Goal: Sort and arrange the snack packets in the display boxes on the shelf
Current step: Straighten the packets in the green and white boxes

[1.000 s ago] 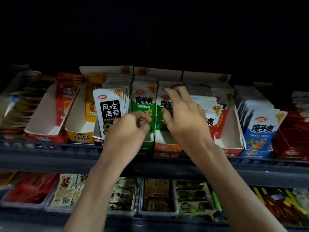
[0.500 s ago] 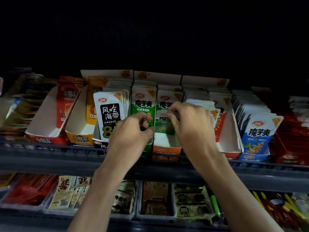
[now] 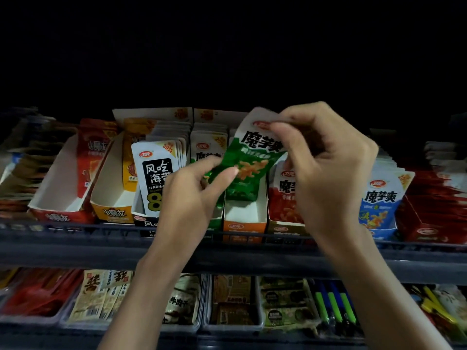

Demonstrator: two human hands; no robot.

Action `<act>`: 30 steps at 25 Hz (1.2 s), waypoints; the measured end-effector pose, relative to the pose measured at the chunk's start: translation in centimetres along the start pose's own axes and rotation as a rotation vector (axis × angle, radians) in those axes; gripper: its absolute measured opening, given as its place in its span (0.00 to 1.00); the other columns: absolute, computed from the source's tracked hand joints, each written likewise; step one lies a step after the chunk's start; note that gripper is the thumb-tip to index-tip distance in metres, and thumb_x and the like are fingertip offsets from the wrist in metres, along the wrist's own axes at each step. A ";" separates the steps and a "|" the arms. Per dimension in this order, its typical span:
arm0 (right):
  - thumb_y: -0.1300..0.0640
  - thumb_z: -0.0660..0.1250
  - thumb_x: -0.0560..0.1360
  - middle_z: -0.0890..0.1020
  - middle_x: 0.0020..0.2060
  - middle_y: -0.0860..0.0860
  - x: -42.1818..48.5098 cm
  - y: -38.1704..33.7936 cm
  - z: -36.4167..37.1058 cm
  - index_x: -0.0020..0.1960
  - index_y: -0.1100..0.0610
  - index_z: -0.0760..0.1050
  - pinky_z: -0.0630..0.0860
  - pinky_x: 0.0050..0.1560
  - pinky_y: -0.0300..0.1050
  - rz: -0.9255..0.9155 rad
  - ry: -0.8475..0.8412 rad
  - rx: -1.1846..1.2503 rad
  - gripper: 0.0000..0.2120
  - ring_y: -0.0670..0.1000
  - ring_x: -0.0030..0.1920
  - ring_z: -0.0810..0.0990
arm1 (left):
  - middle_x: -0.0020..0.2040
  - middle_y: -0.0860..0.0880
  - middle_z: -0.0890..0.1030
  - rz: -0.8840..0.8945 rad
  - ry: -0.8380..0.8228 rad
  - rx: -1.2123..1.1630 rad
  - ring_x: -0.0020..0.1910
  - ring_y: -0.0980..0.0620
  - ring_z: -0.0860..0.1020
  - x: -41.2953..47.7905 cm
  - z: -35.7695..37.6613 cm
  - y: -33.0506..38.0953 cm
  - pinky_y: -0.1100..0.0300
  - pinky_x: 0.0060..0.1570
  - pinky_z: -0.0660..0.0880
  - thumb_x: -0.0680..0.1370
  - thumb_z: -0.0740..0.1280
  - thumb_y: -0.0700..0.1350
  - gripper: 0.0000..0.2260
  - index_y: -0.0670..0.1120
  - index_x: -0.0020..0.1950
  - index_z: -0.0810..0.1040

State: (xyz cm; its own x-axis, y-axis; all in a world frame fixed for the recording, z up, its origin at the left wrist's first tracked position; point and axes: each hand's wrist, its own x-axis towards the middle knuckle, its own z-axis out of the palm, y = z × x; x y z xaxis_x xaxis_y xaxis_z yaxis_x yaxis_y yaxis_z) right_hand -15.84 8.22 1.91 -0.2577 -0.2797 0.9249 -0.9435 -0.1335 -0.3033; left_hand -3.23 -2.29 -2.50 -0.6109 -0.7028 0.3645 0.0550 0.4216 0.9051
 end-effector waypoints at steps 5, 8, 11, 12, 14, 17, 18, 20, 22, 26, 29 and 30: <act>0.61 0.70 0.77 0.82 0.37 0.47 0.5 0.0 -0.6 0.50 0.61 0.78 0.77 0.37 0.38 0.487 -0.001 0.420 0.04 0.42 0.37 0.81 | 0.35 0.50 0.84 0.011 -0.159 -0.109 0.36 0.55 0.83 -0.4 -0.1 1.1 0.63 0.33 0.77 0.73 0.68 0.51 0.10 0.47 0.37 0.83; 0.62 0.67 0.78 0.81 0.28 0.47 0.8 -0.2 -1.0 0.55 0.66 0.76 0.73 0.27 0.31 0.806 -0.068 0.660 0.08 0.39 0.26 0.78 | 0.34 0.50 0.84 0.025 -0.273 -0.206 0.35 0.53 0.82 -0.5 -0.3 1.4 0.64 0.33 0.75 0.74 0.67 0.49 0.11 0.45 0.36 0.82; 0.63 0.65 0.79 0.77 0.21 0.45 0.7 -0.5 -1.2 0.52 0.69 0.76 0.66 0.22 0.28 0.874 -0.151 0.691 0.08 0.38 0.18 0.72 | 0.35 0.45 0.82 -0.005 -0.403 -0.274 0.35 0.49 0.81 -0.6 -0.6 1.2 0.61 0.33 0.75 0.75 0.70 0.47 0.11 0.41 0.37 0.81; 0.63 0.66 0.79 0.78 0.22 0.46 0.7 -0.6 -1.2 0.51 0.69 0.76 0.66 0.21 0.28 0.884 -0.161 0.704 0.08 0.38 0.18 0.71 | 0.37 0.42 0.83 -0.009 -0.434 -0.281 0.36 0.46 0.82 -0.7 -0.6 1.2 0.59 0.34 0.75 0.75 0.69 0.47 0.12 0.39 0.38 0.80; 0.63 0.66 0.78 0.79 0.25 0.49 0.7 -0.8 -1.3 0.50 0.69 0.76 0.66 0.21 0.29 0.914 -0.171 0.728 0.08 0.39 0.17 0.71 | 0.39 0.40 0.83 -0.007 -0.468 -0.293 0.38 0.42 0.82 -0.8 -0.6 1.2 0.56 0.37 0.76 0.74 0.68 0.47 0.11 0.39 0.39 0.81; 0.64 0.66 0.78 0.80 0.31 0.56 0.8 -1.2 -1.4 0.50 0.70 0.75 0.65 0.20 0.29 0.929 -0.186 0.735 0.08 0.39 0.17 0.71 | 0.38 0.42 0.83 -0.002 -0.480 -0.304 0.38 0.44 0.82 -0.8 -0.7 1.3 0.58 0.37 0.76 0.74 0.68 0.46 0.09 0.41 0.38 0.81; 0.64 0.66 0.78 0.80 0.32 0.57 0.8 -1.2 -1.5 0.51 0.70 0.75 0.65 0.20 0.29 0.925 -0.190 0.732 0.08 0.39 0.17 0.71 | 0.39 0.42 0.83 0.002 -0.484 -0.304 0.38 0.44 0.82 -0.8 -0.7 1.3 0.58 0.38 0.76 0.74 0.68 0.46 0.10 0.40 0.38 0.81; 0.63 0.66 0.78 0.79 0.33 0.57 0.7 -1.3 -1.5 0.52 0.72 0.75 0.65 0.20 0.28 0.916 -0.195 0.727 0.10 0.39 0.17 0.71 | 0.40 0.41 0.83 0.008 -0.485 -0.299 0.39 0.43 0.82 -0.7 -0.7 1.1 0.58 0.38 0.76 0.75 0.68 0.45 0.11 0.37 0.40 0.80; 0.63 0.65 0.78 0.80 0.34 0.58 0.7 -1.4 -1.5 0.52 0.72 0.74 0.66 0.20 0.29 0.911 -0.197 0.733 0.10 0.38 0.17 0.72 | 0.41 0.39 0.83 0.011 -0.480 -0.288 0.39 0.42 0.82 -0.7 -0.8 1.0 0.57 0.38 0.76 0.75 0.68 0.46 0.12 0.36 0.42 0.80; 0.64 0.66 0.78 0.81 0.31 0.53 0.6 -1.0 -1.3 0.51 0.69 0.76 0.66 0.20 0.28 0.903 -0.201 0.733 0.07 0.38 0.18 0.72 | 0.42 0.41 0.85 -0.005 -0.450 -0.262 0.42 0.42 0.83 -0.6 -0.9 1.0 0.54 0.39 0.79 0.76 0.69 0.45 0.10 0.38 0.44 0.82; 0.61 0.68 0.77 0.83 0.30 0.47 0.2 -0.6 -0.6 0.49 0.63 0.80 0.66 0.23 0.29 0.836 -0.315 0.595 0.05 0.40 0.20 0.71 | 0.43 0.49 0.86 -0.029 -0.292 -0.183 0.44 0.49 0.85 -0.4 -0.8 0.9 0.55 0.41 0.81 0.73 0.68 0.47 0.08 0.45 0.45 0.85; 0.60 0.69 0.77 0.84 0.32 0.48 -0.1 -0.6 -0.3 0.49 0.61 0.80 0.67 0.24 0.31 0.802 -0.345 0.555 0.04 0.40 0.21 0.70 | 0.42 0.50 0.86 -0.030 -0.235 -0.156 0.44 0.50 0.85 -0.3 -0.9 0.8 0.53 0.42 0.81 0.72 0.69 0.47 0.07 0.47 0.45 0.85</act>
State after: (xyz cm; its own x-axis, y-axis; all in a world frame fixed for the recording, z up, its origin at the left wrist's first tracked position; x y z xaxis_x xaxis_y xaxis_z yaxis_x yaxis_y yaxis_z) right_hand -15.36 8.62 2.08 -0.6123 -0.7253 0.3147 -0.2689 -0.1832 -0.9456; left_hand -2.35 -2.26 -1.71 -0.7794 -0.5541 0.2924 0.1437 0.2961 0.9443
